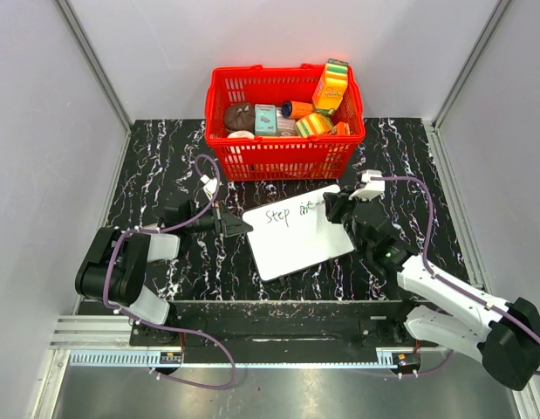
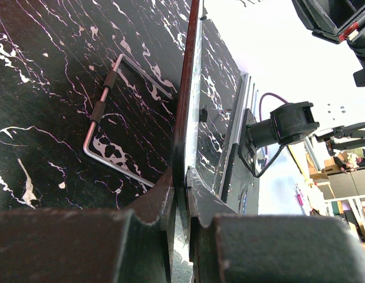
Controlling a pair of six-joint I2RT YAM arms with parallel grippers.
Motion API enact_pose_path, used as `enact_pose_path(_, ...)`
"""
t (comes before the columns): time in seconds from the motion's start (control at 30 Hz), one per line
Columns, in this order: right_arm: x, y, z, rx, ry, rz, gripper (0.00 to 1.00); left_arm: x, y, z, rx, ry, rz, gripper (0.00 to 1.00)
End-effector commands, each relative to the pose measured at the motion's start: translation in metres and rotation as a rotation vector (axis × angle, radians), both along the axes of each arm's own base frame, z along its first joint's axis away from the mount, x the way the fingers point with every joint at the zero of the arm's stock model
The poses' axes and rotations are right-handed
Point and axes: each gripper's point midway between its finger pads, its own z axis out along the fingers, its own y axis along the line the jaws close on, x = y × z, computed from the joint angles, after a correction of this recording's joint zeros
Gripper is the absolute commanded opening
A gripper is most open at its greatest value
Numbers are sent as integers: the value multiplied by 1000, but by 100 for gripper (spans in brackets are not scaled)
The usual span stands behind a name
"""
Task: Write a sentence on the whiteboard
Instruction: Write on the whiteboard with the whiteboard.
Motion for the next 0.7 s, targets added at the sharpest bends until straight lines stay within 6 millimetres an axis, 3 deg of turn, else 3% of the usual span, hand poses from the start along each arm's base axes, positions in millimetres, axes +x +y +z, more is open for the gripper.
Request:
enact_pose_path(0.0,-5,-5,-9,1,24,-2,0,6,-3,0,17,-94,-17,0)
enact_pose_path(0.33,-10,-9,-13,8,33,-5,0,6,-2,0,17,-92,-16,0)
enact_pose_path(0.67,-2,-17,6,5,-4,-66,0,6,-2,1,17,-94,-16,0)
